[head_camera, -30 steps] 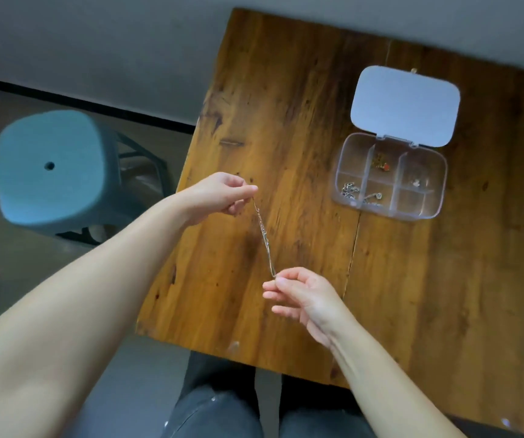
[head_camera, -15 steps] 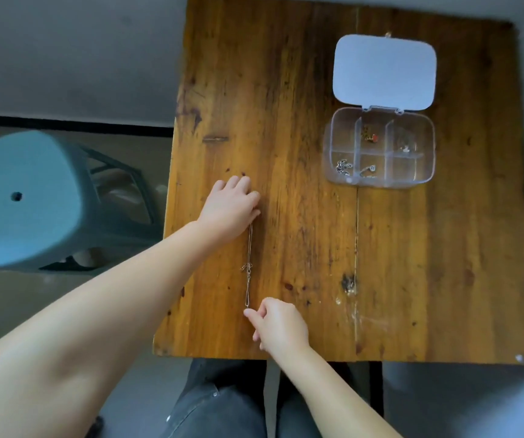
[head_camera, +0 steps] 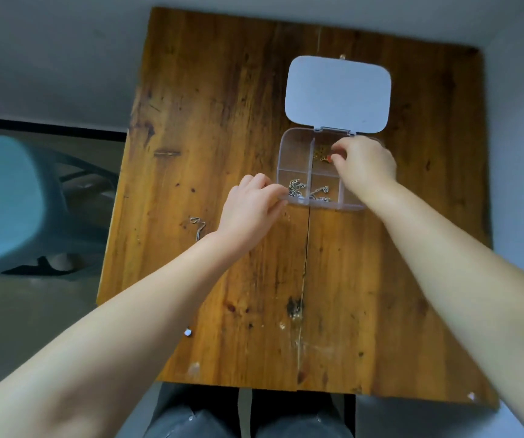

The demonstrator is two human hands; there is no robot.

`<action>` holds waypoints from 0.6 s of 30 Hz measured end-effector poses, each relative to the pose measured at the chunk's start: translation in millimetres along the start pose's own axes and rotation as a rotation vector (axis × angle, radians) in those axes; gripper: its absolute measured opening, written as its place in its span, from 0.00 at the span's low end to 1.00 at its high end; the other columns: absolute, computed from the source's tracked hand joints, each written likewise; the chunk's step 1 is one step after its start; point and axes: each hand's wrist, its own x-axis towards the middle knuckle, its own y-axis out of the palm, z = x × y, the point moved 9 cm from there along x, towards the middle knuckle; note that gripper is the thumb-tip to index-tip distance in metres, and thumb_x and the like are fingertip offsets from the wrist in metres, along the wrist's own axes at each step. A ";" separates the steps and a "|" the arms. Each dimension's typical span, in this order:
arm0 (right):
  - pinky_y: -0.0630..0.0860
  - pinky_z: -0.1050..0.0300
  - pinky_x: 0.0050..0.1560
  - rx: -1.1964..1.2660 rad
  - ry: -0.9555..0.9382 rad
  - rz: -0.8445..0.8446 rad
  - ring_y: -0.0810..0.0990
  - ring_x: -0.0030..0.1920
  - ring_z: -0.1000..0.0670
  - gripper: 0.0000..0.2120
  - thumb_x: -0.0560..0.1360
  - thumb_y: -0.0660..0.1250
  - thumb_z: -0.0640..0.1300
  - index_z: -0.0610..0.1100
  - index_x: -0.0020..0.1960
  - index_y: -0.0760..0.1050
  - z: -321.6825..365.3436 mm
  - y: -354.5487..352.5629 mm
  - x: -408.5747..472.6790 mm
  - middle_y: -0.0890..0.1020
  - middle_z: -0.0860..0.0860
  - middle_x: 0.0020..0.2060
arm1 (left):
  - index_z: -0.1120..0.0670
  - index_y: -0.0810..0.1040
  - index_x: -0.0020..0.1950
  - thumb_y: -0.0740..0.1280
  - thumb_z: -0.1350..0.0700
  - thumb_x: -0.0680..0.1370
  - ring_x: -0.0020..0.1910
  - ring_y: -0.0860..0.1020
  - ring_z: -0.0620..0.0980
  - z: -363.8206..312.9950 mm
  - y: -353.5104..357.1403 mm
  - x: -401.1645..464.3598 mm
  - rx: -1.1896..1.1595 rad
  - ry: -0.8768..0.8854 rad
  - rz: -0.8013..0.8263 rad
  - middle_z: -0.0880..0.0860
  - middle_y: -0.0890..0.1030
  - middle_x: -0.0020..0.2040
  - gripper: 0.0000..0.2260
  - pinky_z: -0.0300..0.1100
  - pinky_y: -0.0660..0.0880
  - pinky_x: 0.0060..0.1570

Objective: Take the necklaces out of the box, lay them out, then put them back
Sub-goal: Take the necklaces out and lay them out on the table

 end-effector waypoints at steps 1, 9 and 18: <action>0.76 0.49 0.50 -0.086 -0.039 0.029 0.79 0.55 0.41 0.14 0.79 0.61 0.46 0.43 0.62 0.76 1.5 7.1 9.7 0.81 0.42 0.56 | 0.54 0.80 0.56 0.64 0.55 0.78 0.52 0.73 0.55 0.1 -1.7 1.6 -0.016 -0.016 -0.024 0.55 0.79 0.52 0.09 0.45 0.70 0.45; 0.73 0.52 0.37 -0.214 -0.126 0.063 0.80 0.43 0.39 0.09 0.77 0.64 0.47 0.41 0.51 0.74 1.6 30.0 24.5 0.82 0.41 0.43 | 0.56 0.81 0.49 0.66 0.56 0.76 0.48 0.73 0.58 0.8 0.6 7.8 0.009 -0.074 -0.054 0.56 0.81 0.47 0.06 0.53 0.74 0.43; 0.74 0.69 0.31 0.612 -0.090 0.331 0.78 0.38 0.55 0.04 0.76 0.65 0.46 0.46 0.47 0.75 23.7 -24.6 -27.1 0.78 0.53 0.38 | 0.53 0.66 0.70 0.66 0.59 0.76 0.70 0.63 0.53 -41.7 -17.7 25.3 -0.248 -0.021 0.010 0.55 0.68 0.71 0.23 0.45 0.62 0.67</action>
